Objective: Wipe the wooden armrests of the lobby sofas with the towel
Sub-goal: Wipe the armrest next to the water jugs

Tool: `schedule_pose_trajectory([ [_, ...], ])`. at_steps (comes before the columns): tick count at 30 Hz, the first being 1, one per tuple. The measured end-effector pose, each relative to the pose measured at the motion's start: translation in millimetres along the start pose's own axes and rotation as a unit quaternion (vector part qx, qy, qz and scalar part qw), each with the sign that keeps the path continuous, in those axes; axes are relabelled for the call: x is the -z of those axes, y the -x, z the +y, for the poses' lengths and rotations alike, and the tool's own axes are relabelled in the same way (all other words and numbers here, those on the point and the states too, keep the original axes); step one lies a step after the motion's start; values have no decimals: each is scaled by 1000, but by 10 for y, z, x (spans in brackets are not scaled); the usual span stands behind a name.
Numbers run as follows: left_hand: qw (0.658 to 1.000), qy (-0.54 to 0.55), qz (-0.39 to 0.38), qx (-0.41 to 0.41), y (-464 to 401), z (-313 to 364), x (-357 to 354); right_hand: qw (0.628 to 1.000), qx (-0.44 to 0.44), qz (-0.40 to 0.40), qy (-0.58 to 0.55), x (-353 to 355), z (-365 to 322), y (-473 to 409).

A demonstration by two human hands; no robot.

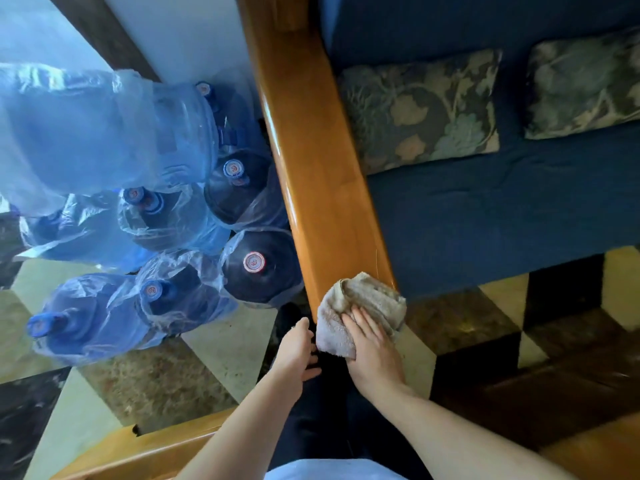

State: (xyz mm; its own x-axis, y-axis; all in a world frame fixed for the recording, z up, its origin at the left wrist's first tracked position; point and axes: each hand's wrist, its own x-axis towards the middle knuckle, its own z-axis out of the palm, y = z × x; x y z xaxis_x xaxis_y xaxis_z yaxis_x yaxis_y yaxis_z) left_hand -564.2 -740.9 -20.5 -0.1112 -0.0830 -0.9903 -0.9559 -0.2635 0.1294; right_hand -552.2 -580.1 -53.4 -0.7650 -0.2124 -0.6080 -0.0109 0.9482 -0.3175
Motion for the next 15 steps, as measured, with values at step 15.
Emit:
schedule_pose_trajectory([
  [15, 845, -520, -32, -118, 683, -694, -1802, 865, -246, 122, -420, 890, 1771, 1336],
])
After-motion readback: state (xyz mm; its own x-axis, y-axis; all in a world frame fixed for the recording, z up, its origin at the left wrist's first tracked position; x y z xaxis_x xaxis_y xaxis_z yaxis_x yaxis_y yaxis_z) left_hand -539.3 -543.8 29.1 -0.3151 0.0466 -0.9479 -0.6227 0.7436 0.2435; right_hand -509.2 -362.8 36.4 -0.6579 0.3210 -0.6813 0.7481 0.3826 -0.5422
